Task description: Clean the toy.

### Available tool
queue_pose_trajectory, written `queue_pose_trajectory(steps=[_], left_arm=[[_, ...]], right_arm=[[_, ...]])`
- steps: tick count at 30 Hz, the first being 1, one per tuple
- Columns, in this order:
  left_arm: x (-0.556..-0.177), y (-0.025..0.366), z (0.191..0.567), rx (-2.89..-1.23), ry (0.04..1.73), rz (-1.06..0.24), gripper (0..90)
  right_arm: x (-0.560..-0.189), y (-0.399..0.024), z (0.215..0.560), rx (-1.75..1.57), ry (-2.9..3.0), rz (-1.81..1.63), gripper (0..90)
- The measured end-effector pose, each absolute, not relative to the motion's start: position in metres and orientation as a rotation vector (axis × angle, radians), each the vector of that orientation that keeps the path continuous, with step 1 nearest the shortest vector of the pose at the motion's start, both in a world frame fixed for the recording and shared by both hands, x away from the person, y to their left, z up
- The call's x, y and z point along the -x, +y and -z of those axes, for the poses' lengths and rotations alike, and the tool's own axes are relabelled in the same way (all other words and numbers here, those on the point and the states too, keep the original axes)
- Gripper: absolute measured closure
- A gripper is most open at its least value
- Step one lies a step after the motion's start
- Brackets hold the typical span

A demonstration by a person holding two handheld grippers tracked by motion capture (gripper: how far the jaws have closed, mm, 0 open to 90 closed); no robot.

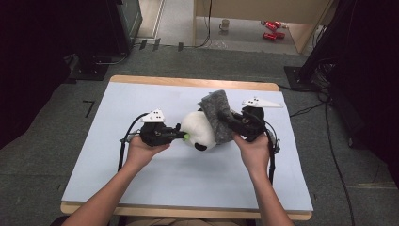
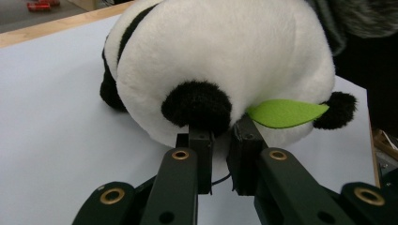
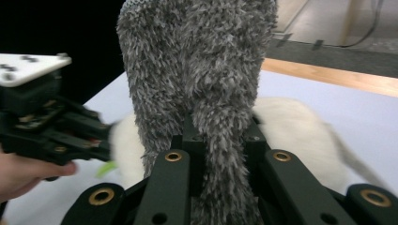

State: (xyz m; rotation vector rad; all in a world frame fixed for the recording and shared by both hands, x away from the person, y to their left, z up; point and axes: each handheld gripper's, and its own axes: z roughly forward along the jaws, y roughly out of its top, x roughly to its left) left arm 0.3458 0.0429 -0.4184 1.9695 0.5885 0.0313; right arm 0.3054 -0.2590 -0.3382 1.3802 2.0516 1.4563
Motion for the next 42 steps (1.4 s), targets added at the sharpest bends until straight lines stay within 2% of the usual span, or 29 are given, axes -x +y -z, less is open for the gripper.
queue_pose_trajectory(steps=[7, 11, 24, 42], left_arm=[[-0.344, 0.041, 0.422, -1.948, 0.622, -0.047, 81.7], [-0.344, 0.042, 0.422, -1.922, 0.652, -0.031, 81.6], [-0.347, 0.043, 0.422, -1.929, 0.692, -0.037, 81.8], [-0.359, 0.045, 0.434, -1.949, 0.723, -0.046, 81.8]], right_arm=[[-0.288, -0.217, 0.339, -1.311, 2.159, -1.461, 78.6], [-0.288, -0.201, 0.351, -1.317, 2.201, -1.414, 78.6], [-0.274, -0.183, 0.376, -1.237, 2.264, -1.301, 79.4], [-0.275, -0.171, 0.411, -1.209, 2.367, -1.252, 79.6]])
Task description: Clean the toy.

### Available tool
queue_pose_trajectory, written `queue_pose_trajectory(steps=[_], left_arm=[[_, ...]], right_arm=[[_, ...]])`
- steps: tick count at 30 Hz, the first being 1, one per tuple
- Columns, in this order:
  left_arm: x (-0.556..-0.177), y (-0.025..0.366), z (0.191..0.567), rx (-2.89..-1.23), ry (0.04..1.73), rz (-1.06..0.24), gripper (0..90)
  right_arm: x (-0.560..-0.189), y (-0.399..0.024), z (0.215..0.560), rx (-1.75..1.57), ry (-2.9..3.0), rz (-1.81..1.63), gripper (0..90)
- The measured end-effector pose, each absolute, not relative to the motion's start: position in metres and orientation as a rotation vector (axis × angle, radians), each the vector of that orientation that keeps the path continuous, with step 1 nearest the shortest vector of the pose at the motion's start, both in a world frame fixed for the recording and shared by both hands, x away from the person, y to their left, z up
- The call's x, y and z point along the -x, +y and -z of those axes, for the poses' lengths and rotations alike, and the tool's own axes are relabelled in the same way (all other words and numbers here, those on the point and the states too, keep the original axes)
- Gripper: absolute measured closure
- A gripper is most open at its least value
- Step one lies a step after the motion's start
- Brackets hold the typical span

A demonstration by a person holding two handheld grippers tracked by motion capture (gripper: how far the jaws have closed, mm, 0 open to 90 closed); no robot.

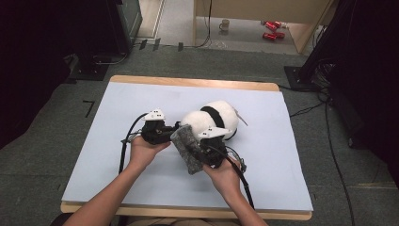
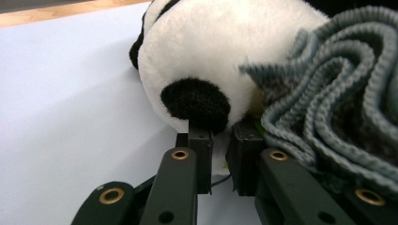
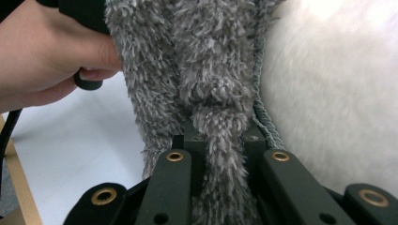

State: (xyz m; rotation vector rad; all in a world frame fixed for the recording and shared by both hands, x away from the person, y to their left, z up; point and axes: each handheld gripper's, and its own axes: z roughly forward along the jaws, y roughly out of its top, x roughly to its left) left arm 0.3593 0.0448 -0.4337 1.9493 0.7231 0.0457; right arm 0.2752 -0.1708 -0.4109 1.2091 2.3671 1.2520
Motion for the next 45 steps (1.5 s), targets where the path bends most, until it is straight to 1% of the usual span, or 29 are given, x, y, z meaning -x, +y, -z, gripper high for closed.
queue_pose_trajectory(steps=[3, 6, 8, 15, 19, 23, 28, 36, 45], left_arm=[[-0.36, 0.045, 0.435, -1.965, 0.715, -0.074, 81.8], [-0.362, 0.048, 0.436, -1.959, 0.714, -0.072, 81.9], [-0.362, 0.049, 0.435, -1.952, 0.715, -0.072, 81.9], [-0.36, 0.048, 0.435, -1.945, 0.715, -0.059, 82.0], [-0.354, 0.043, 0.431, -1.94, 0.696, -0.053, 82.0], [-0.349, 0.038, 0.429, -1.942, 0.677, -0.051, 82.1], [-0.345, 0.035, 0.428, -1.949, 0.694, -0.052, 82.7], [-0.346, 0.035, 0.431, -1.966, 0.701, -0.04, 82.8], [-0.349, 0.035, 0.436, -1.996, 0.691, -0.03, 82.8]], right_arm=[[-0.276, -0.169, 0.415, -1.215, 2.403, -1.219, 79.6], [-0.275, -0.169, 0.412, -1.225, 2.434, -1.207, 79.5], [-0.275, -0.171, 0.405, -1.23, 2.428, -1.225, 79.5], [-0.273, -0.196, 0.36, -1.256, 2.267, -1.366, 79.4], [-0.276, -0.2, 0.349, -1.272, 2.192, -1.408, 79.1], [-0.283, -0.193, 0.355, -1.293, 2.177, -1.393, 78.3], [-0.288, -0.184, 0.372, -1.302, 2.207, -1.353, 78.8], [-0.28, -0.17, 0.4, -1.261, 2.302, -1.276, 79.5], [-0.279, -0.168, 0.413, -1.235, 2.335, -1.255, 79.6]])
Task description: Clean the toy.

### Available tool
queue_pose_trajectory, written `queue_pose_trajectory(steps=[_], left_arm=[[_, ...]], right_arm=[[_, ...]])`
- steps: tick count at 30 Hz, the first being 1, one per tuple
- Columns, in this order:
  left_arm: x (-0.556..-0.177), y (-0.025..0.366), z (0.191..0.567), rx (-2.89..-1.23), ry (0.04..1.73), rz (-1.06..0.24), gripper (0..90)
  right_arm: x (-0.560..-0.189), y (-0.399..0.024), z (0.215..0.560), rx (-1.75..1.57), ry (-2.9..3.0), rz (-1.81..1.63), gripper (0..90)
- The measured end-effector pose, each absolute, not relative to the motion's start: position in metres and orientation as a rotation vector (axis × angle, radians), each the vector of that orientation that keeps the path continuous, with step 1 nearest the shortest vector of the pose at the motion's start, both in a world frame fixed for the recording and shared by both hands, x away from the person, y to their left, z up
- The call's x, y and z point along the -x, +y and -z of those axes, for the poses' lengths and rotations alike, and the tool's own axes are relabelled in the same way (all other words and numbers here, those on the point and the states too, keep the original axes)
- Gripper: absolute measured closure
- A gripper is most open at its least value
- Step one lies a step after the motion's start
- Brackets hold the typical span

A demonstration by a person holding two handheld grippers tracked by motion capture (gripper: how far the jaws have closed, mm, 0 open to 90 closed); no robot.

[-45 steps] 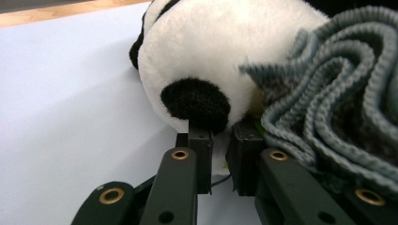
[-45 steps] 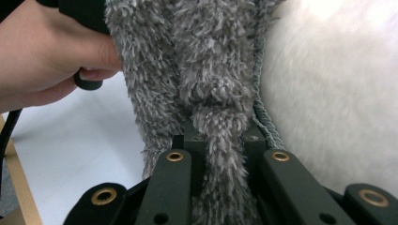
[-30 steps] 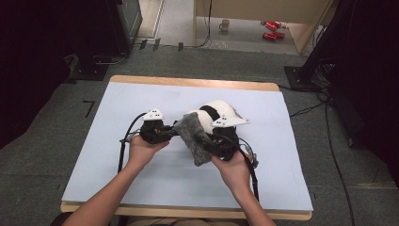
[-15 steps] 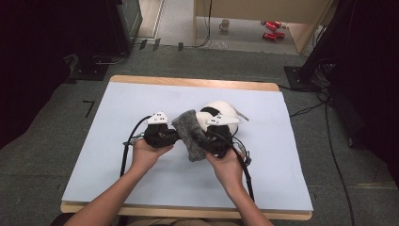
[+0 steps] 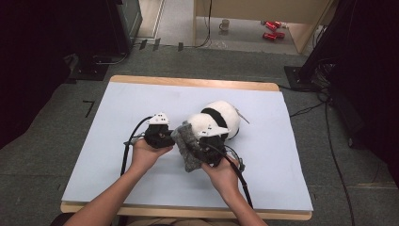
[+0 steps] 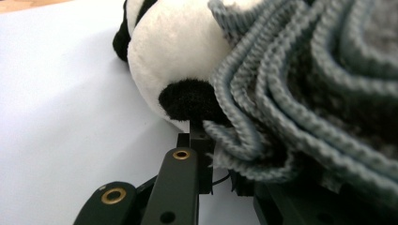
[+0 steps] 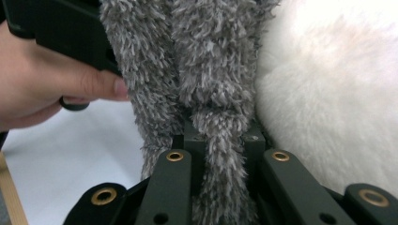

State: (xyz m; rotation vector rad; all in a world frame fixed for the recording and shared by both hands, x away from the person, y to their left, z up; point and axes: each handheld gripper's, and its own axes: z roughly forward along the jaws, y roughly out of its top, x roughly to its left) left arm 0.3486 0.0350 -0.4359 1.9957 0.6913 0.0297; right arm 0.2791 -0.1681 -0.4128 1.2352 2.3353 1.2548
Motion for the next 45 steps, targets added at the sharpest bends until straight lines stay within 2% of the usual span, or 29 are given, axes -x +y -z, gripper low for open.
queue_pose_trajectory(steps=[10, 16, 24, 29, 45], left_arm=[[-0.353, 0.038, 0.441, -2.01, 0.675, -0.033, 82.6], [-0.361, 0.052, 0.442, -1.964, 0.722, -0.011, 82.5], [-0.355, 0.045, 0.442, -1.982, 0.694, -0.04, 82.5], [-0.356, 0.044, 0.441, -1.979, 0.734, -0.001, 83.0], [-0.366, 0.056, 0.444, -1.974, 0.75, 0.006, 83.7]], right_arm=[[-0.278, -0.168, 0.42, -1.248, 2.36, -1.251, 79.4], [-0.277, -0.174, 0.403, -1.278, 2.344, -1.307, 79.1], [-0.282, -0.189, 0.379, -1.33, 2.187, -1.415, 78.5], [-0.286, -0.187, 0.39, -1.329, 2.204, -1.37, 79.1], [-0.278, -0.165, 0.43, -1.258, 2.434, -1.188, 79.5]])
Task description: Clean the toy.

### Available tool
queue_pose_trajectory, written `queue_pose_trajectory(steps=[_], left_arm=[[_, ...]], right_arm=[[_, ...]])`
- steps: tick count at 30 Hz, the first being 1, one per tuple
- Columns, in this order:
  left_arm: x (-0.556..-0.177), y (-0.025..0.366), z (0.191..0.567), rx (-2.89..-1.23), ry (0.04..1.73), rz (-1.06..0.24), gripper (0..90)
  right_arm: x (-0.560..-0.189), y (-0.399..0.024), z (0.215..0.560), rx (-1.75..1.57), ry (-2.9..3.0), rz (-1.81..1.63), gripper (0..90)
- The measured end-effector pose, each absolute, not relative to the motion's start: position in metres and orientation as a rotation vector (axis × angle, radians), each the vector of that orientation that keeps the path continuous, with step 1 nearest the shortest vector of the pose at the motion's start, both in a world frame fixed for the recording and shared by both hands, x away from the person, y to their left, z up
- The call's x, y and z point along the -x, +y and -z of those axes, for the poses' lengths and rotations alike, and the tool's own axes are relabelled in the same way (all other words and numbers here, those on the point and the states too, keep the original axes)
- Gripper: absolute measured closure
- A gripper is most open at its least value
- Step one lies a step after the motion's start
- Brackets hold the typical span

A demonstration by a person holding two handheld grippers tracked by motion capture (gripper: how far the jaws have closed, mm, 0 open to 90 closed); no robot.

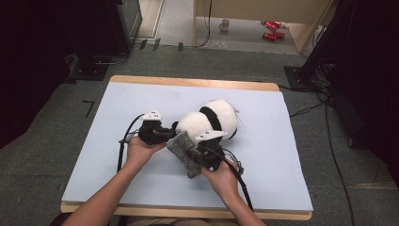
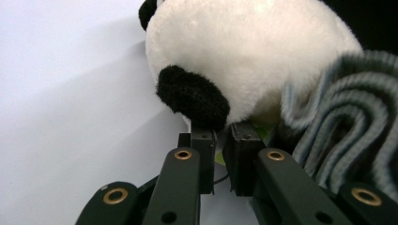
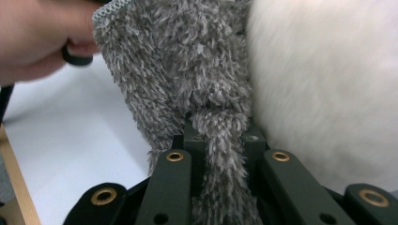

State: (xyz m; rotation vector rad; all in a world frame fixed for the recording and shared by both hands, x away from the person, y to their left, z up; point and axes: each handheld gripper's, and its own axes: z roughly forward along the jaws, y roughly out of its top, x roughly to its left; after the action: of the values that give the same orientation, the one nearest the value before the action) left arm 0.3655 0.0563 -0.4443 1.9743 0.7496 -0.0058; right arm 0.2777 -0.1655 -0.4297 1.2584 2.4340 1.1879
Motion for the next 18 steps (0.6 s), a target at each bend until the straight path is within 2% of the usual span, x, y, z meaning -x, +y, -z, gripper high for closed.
queue_pose_trajectory(steps=[8, 18], left_arm=[[-0.37, 0.064, 0.443, -2.001, 0.743, -0.044, 83.8], [-0.379, 0.077, 0.448, -2.007, 0.747, -0.024, 83.6]], right_arm=[[-0.281, -0.163, 0.44, -1.239, 2.543, -1.131, 79.2], [-0.28, -0.179, 0.402, -1.199, 2.458, -1.274, 79.1]])
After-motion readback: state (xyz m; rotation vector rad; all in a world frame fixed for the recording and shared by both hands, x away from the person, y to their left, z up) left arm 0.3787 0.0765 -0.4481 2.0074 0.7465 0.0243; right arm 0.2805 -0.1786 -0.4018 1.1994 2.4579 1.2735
